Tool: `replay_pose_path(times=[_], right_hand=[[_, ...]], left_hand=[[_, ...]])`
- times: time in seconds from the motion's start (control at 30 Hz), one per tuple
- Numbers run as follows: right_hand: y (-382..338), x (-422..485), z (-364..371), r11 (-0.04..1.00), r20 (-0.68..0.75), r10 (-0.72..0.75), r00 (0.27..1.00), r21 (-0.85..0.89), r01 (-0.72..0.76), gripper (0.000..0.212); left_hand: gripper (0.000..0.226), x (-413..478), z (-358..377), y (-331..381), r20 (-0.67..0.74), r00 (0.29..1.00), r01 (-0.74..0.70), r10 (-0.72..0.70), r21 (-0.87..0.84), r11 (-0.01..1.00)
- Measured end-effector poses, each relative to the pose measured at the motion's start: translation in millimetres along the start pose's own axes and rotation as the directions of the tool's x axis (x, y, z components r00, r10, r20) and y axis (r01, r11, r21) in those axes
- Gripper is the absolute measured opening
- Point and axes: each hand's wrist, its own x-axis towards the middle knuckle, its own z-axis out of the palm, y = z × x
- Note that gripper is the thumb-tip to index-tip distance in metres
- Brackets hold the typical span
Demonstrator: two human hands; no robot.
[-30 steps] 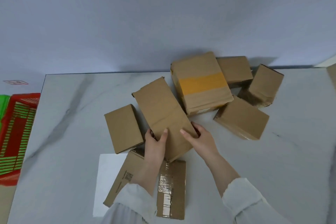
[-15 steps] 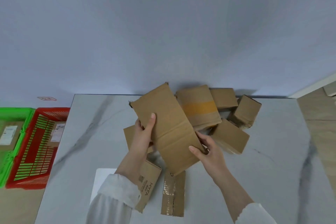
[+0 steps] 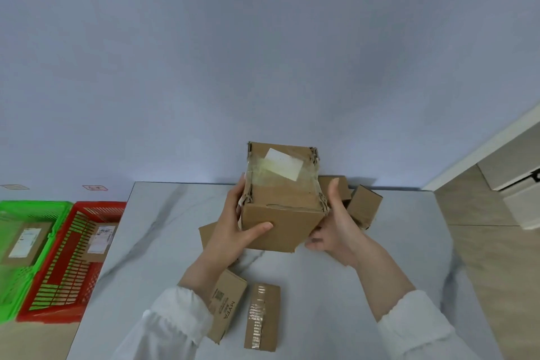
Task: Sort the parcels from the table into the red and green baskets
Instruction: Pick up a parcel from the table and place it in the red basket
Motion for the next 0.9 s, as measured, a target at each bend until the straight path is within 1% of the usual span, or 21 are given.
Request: replay_pose_path(times=[0.07,0.1,0.17,0.23,0.27,0.3,0.37,0.4,0.43,0.47,0.57,0.63,0.7,0.73,0.8,0.83,0.9], right_hand=[[-7.7,-9.0,-0.6,0.997,0.054,-0.069,0.996,0.045,0.066,0.078],[-10.7,-12.9,-0.1,0.994,0.066,-0.093,0.993,0.056,0.090,0.070],[-11.6,-18.1,0.6,0.990,0.066,-0.133,0.989,0.050,0.129,0.060],[-9.2,-21.0,0.4,0.987,0.037,-0.155,0.987,0.036,0.154,0.051],[-6.8,-22.1,-0.1,0.986,0.028,-0.164,0.986,0.034,0.163,0.051],[-3.1,-22.1,-1.2,0.984,0.021,-0.173,0.985,0.036,0.173,0.056],[4.1,-23.4,-2.8,0.981,-0.013,-0.193,0.981,0.014,0.193,0.073],[7.2,-25.2,-2.2,0.978,-0.039,-0.208,0.977,-0.022,0.208,0.074],[9.7,-27.2,-1.0,0.969,-0.052,-0.241,0.969,-0.065,0.237,0.069],[10.6,-31.3,1.2,0.955,-0.058,-0.282,0.958,-0.108,0.275,0.063],[15.0,-36.6,2.2,0.903,-0.010,-0.372,0.928,-0.234,0.359,0.089],[15.0,-40.1,0.1,0.877,0.033,-0.407,0.913,-0.264,0.401,0.098],[16.5,-42.4,-4.9,0.879,0.064,-0.402,0.913,-0.250,0.405,0.106],[19.2,-41.9,-8.0,0.887,0.087,-0.406,0.910,-0.204,0.415,0.106],[21.8,-44.5,-8.8,0.911,0.112,-0.391,0.913,-0.090,0.402,0.103],[22.0,-45.5,-7.0,0.920,0.104,-0.382,0.918,-0.051,0.389,0.101],[22.9,-45.4,-2.1,0.923,0.047,-0.385,0.922,0.007,0.385,0.093]], left_hand=[[0.092,-2.9,0.7,4.4,0.043,0.999,-0.032,0.031,0.031,0.999],[0.091,-4.4,0.9,7.5,0.065,0.997,-0.033,0.031,0.032,0.999],[0.088,-7.5,-0.7,14.5,0.114,0.993,-0.015,0.016,-0.014,1.000],[0.087,-7.5,-4.1,17.4,0.163,0.987,-0.006,0.013,-0.045,0.999],[0.091,-6.4,-6.7,19.5,0.160,0.987,0.009,-0.001,-0.049,0.999],[0.095,-6.0,-8.8,23.5,0.148,0.988,0.046,-0.034,-0.074,0.996],[0.098,-3.4,-10.7,32.3,0.150,0.980,0.164,-0.131,-0.233,0.959],[0.099,-2.9,-10.3,36.6,0.152,0.974,0.208,-0.169,-0.299,0.931],[0.098,-2.4,-8.9,41.1,0.151,0.967,0.247,-0.207,-0.330,0.911],[0.093,-2.0,-6.4,43.9,0.153,0.960,0.274,-0.235,-0.340,0.899],[0.066,-3.1,2.3,45.8,0.165,0.946,0.318,-0.278,-0.311,0.896],[0.048,-5.9,6.2,42.6,0.138,0.949,0.315,-0.284,-0.352,0.882],[0.041,-10.7,8.4,36.9,0.117,0.959,0.285,-0.259,-0.403,0.870],[0.045,-12.9,8.8,33.8,0.101,0.969,0.248,-0.227,-0.420,0.873],[0.063,-17.3,9.7,28.9,0.048,0.988,0.154,-0.148,-0.427,0.891],[0.069,-18.8,10.7,25.8,0.033,0.993,0.118,-0.115,-0.427,0.896],[0.074,-23.4,15.5,20.7,0.024,0.997,0.079,-0.076,-0.444,0.892]])
